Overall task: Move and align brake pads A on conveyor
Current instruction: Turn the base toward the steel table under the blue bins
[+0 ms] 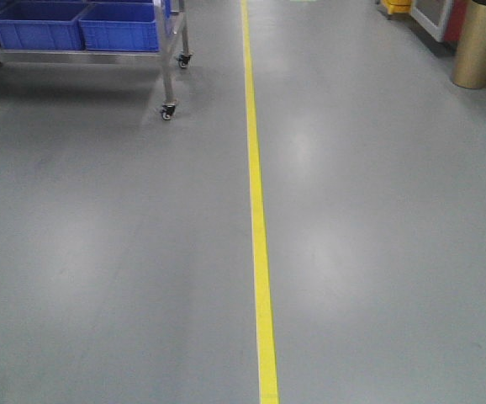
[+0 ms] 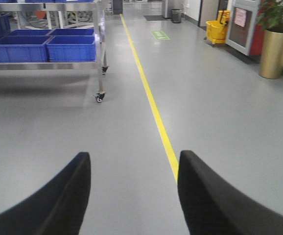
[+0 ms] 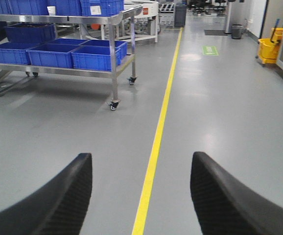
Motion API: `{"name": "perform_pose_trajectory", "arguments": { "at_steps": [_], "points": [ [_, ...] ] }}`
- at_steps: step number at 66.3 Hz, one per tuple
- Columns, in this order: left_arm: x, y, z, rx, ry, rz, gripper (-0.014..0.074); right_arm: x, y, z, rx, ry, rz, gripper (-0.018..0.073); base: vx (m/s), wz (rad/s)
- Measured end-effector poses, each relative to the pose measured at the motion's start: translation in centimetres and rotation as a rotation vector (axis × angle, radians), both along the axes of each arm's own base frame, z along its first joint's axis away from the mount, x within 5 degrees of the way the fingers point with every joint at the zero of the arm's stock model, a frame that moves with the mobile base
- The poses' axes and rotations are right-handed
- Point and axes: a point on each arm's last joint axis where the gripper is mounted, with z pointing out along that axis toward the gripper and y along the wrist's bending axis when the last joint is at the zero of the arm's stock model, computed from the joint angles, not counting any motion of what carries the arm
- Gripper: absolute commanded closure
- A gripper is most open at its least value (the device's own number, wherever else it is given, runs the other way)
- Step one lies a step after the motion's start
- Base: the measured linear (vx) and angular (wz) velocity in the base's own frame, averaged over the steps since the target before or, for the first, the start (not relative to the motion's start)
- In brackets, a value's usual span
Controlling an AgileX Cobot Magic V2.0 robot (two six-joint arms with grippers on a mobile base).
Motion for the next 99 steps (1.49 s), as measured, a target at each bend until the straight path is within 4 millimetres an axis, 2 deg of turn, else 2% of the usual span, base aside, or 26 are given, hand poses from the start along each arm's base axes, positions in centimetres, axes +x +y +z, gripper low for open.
{"name": "perform_pose_trajectory", "arguments": {
  "at_steps": [18, 55, 99],
  "points": [
    [0.00, 0.00, 0.00, 0.000, 0.000, 0.000, 0.0202, 0.00, 0.00, 0.00, 0.000, 0.000, 0.000, 0.0127, 0.57, 0.42],
    [0.00, 0.00, 0.00, 0.000, 0.000, 0.000, 0.0202, 0.00, 0.00, 0.00, 0.000, 0.000, 0.000, 0.0127, 0.48, 0.70],
    [0.00, 0.00, 0.00, 0.000, 0.000, 0.000, 0.0202, 0.00, 0.00, 0.00, 0.000, 0.000, 0.000, 0.0127, 0.25, 1.01]
  ]
}}
